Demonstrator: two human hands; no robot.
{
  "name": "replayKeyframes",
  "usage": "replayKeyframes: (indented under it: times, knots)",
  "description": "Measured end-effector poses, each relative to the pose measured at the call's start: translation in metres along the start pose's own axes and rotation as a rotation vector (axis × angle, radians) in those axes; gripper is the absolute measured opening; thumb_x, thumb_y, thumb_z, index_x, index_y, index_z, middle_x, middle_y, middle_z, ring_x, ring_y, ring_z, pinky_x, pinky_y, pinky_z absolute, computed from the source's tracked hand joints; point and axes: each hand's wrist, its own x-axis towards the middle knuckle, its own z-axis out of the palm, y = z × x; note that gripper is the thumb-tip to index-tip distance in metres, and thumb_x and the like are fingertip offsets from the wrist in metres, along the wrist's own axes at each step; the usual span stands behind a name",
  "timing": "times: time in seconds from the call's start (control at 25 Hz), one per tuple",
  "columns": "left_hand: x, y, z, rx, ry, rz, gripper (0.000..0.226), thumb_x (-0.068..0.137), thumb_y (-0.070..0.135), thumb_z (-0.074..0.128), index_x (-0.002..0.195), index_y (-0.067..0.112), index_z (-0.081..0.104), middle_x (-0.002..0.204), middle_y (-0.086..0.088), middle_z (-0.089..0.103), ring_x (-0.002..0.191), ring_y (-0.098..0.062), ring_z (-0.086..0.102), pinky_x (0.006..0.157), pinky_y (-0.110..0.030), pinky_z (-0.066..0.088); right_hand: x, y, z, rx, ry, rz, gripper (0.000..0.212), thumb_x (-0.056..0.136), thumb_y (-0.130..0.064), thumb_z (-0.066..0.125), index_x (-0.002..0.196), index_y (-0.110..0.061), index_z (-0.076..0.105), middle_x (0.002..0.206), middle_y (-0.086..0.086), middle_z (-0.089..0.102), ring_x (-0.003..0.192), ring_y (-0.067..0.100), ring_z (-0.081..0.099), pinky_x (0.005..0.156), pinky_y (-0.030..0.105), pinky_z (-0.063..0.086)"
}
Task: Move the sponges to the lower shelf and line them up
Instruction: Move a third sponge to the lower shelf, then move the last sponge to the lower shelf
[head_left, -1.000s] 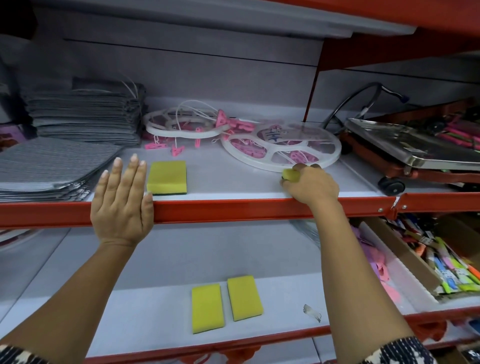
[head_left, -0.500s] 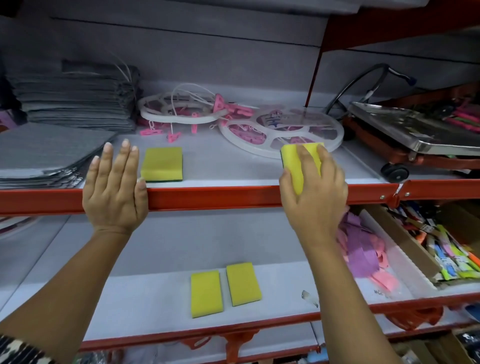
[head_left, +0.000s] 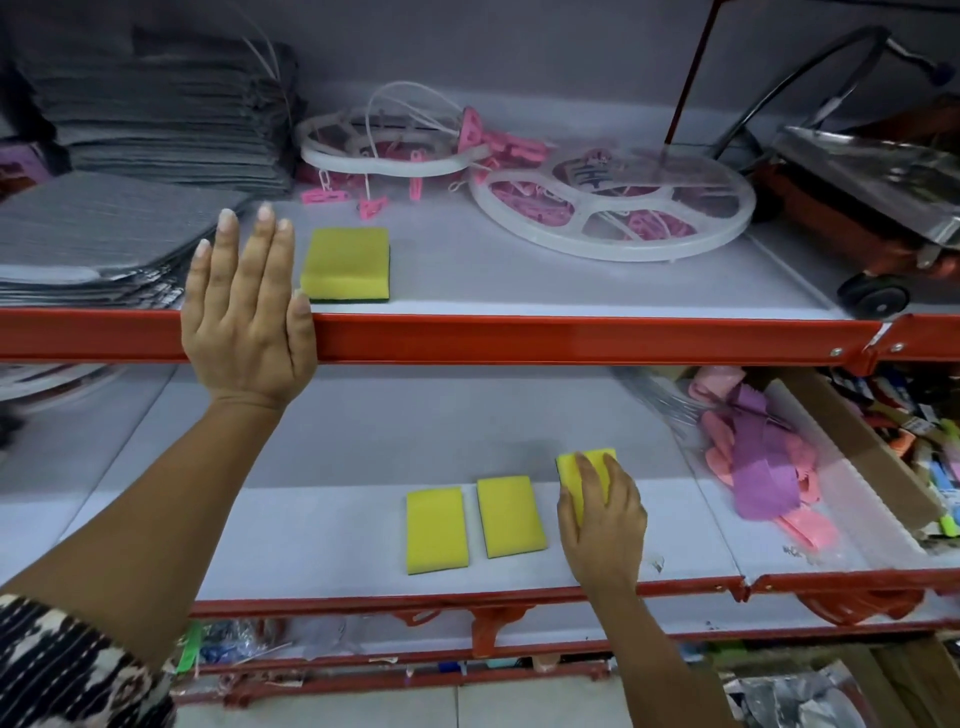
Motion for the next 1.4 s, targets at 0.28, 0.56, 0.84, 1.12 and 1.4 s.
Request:
replayKeyframes:
  times: [0.28,0.56,0.84,1.12,1.4]
  knots:
    - [-0.001,-0.001,0.001,0.009,0.005,0.01,0.052,0.101,0.029,0.017,0.142,0.008,0.04,0.144,-0.01,0.045,0.141,-0.024,0.027,0.115,-0.04,0.025,-0.002,0.019,0.048,-0.087,-0.294,0.062,0.081,0.086,-0.065,-0.002,0.141,-0.025,0.042,0.149,0.012,0.039,0.132,0.034,0.039,0.1,0.048,0.042]
    - [0.0,-0.001,0.0,0.002,-0.009,-0.002,0.052,0.101,0.03,0.017,0.142,0.008,0.04,0.145,-0.009,0.044,0.14,-0.026,0.029,0.116,-0.038,0.024,-0.002,-0.003,0.014,0.013,0.02,-0.035,0.059,0.097,-0.047,0.021,0.147,-0.018,0.033,0.152,0.015,0.035,0.142,0.032,0.028,0.113,0.05,0.033]
    - [0.002,-0.001,-0.003,-0.009,-0.06,-0.022,0.051,0.1,0.029,0.021,0.144,0.007,0.037,0.147,-0.01,0.041,0.14,-0.027,0.028,0.117,-0.038,0.021,0.043,-0.076,-0.08,0.19,0.494,-0.331,0.055,0.1,-0.039,0.031,0.148,-0.012,0.024,0.154,0.009,0.026,0.149,0.016,0.003,0.12,0.038,0.013]
    - [0.005,0.002,-0.007,-0.011,-0.084,-0.031,0.05,0.096,0.024,0.029,0.139,0.003,0.045,0.143,-0.012,0.046,0.138,-0.029,0.033,0.11,-0.046,0.032,0.118,-0.181,-0.163,0.224,0.256,-0.484,0.051,0.1,-0.036,0.036,0.144,-0.011,0.037,0.153,0.007,0.036,0.144,0.025,0.026,0.116,0.036,0.022]
    - [0.008,0.003,-0.008,0.023,-0.107,-0.04,0.05,0.098,0.025,0.026,0.137,0.003,0.047,0.143,-0.011,0.046,0.138,-0.027,0.033,0.109,-0.046,0.033,0.164,-0.277,-0.159,0.054,-0.357,-0.505,0.05,0.097,-0.046,0.03,0.14,-0.02,0.038,0.143,0.01,0.043,0.128,0.031,0.043,0.098,0.042,0.04]
